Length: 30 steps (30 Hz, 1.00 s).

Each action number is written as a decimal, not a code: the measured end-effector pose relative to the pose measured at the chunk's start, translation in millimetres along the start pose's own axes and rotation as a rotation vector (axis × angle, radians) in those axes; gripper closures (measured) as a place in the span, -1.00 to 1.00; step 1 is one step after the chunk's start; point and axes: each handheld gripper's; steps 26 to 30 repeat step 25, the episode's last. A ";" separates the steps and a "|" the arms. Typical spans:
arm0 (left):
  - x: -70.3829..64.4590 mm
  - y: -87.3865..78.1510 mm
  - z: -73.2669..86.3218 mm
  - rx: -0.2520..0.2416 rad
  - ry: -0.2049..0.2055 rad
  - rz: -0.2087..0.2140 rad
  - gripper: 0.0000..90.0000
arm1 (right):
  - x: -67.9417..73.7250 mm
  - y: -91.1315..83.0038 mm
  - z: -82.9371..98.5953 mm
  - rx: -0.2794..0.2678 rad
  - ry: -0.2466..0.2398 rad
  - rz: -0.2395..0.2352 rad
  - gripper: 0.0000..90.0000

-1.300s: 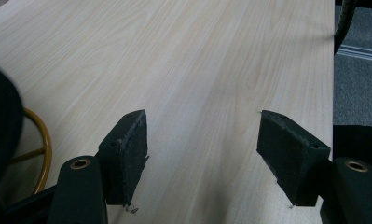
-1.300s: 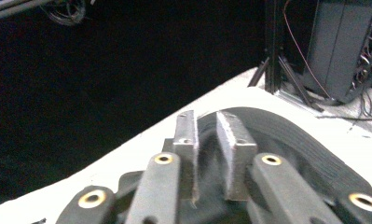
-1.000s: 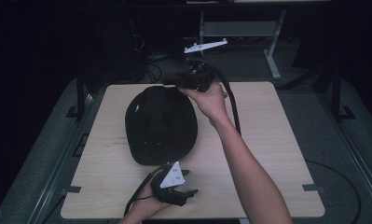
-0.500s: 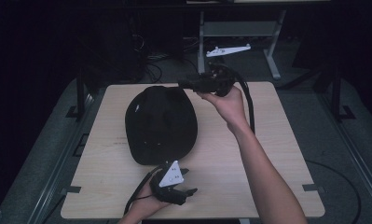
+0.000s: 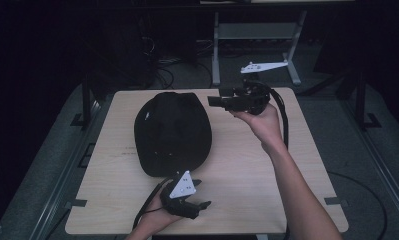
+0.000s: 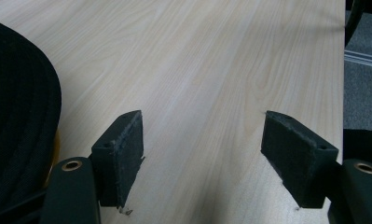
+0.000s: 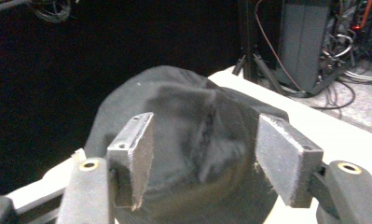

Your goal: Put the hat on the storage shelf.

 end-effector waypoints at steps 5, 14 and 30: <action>1.0 -0.6 0.0 -0.006 -0.004 -0.003 -0.38 | -4.9 -11.8 11.3 -0.006 0.002 0.016 -0.22; 1.5 -1.3 0.6 -0.017 -0.013 0.000 -0.41 | -20.3 -30.6 40.0 0.005 0.024 0.048 -0.28; 2.1 -0.9 0.3 -0.012 -0.015 -0.002 -0.42 | -31.6 -49.0 73.6 0.020 0.053 0.074 -0.35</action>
Point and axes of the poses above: each handheld gripper's, and its own axes: y roughly forward along the jaws, z roughly out of its underside, x roughly to its left, and after that the axes turned 15 degrees about z, right-handed
